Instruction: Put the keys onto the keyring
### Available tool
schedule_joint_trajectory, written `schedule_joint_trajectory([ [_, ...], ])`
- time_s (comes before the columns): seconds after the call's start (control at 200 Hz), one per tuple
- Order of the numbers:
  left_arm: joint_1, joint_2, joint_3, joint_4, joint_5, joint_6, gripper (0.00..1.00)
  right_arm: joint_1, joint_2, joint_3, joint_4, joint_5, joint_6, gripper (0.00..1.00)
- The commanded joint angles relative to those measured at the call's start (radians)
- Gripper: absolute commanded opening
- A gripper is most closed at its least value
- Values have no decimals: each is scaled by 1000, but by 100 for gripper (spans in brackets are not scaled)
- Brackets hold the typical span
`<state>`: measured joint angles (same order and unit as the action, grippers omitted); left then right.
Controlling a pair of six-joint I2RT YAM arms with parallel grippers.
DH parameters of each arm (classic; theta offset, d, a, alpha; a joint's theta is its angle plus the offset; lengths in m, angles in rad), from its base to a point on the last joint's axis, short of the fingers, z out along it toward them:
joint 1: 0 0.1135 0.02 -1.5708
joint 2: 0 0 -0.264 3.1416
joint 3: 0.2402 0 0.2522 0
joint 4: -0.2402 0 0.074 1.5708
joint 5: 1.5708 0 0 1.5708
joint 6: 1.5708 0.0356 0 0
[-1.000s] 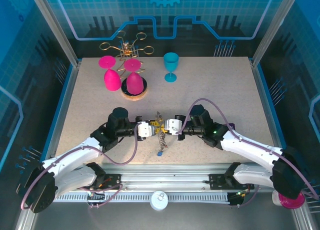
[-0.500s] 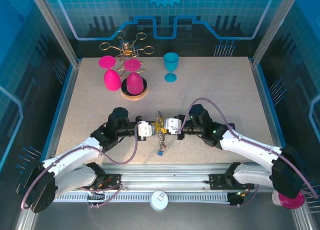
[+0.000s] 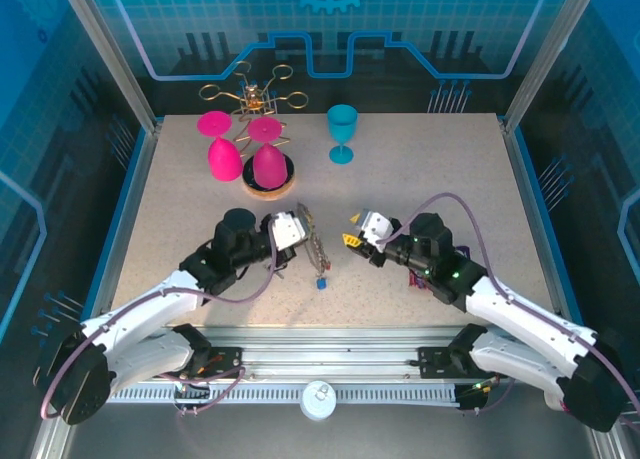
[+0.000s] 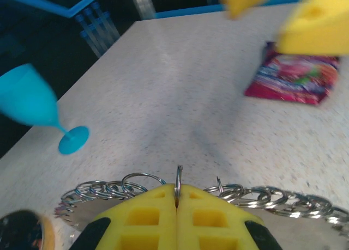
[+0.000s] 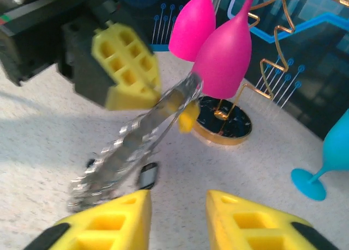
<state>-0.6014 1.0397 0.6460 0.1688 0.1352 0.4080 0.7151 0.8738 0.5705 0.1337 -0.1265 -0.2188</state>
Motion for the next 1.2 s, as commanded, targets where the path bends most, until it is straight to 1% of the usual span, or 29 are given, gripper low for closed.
schedule_joint_trajectory([
  [0.0, 3, 33, 72, -39, -89, -183, 0, 73, -45, -19, -101, -30, 98, 28],
  [0.07, 9, 68, 96, -59, -107, -232, 0, 167, -59, -51, -73, 5, 99, 28],
  [0.15, 23, 107, 132, -83, -107, -282, 0, 277, -40, -101, 21, 93, 112, 28],
  [0.245, 39, 153, 176, -109, -119, -328, 0, 384, 63, -108, 92, 182, 110, 31],
  [0.335, 51, 189, 207, -115, -112, -348, 0, 423, 208, -47, 88, 268, 177, 31],
  [0.38, 55, 206, 222, -118, -114, -358, 0, 426, 281, -11, 83, 265, 232, 31],
  [0.43, 62, 223, 233, -112, -114, -372, 0, 439, 358, 19, 111, 242, 241, 27],
  [0.48, 70, 238, 240, -108, -116, -381, 0, 468, 429, 44, 156, 279, 229, 26],
  [0.52, 76, 248, 246, -108, -117, -385, 0, 490, 489, 56, 212, 322, 211, 28],
  [0.585, 84, 259, 249, -101, -118, -398, 0, 514, 581, 75, 311, 393, 170, 37],
  [0.61, 87, 263, 249, -98, -116, -404, 0, 524, 626, 89, 350, 433, 150, 37],
  [0.735, 104, 272, 249, -90, -113, -408, 0, 534, 804, 158, 475, 510, 30, 37],
  [0.861, 117, 274, 241, -76, -113, -408, 0, 527, 941, 222, 560, 545, -51, 37],
  [1.011, 128, 284, 227, -55, -106, -425, 0, 500, 1041, 294, 557, 538, -39, 39],
  [1.196, 129, 294, 224, -43, -94, -428, 0, 464, 1104, 364, 522, 522, -6, 41],
])
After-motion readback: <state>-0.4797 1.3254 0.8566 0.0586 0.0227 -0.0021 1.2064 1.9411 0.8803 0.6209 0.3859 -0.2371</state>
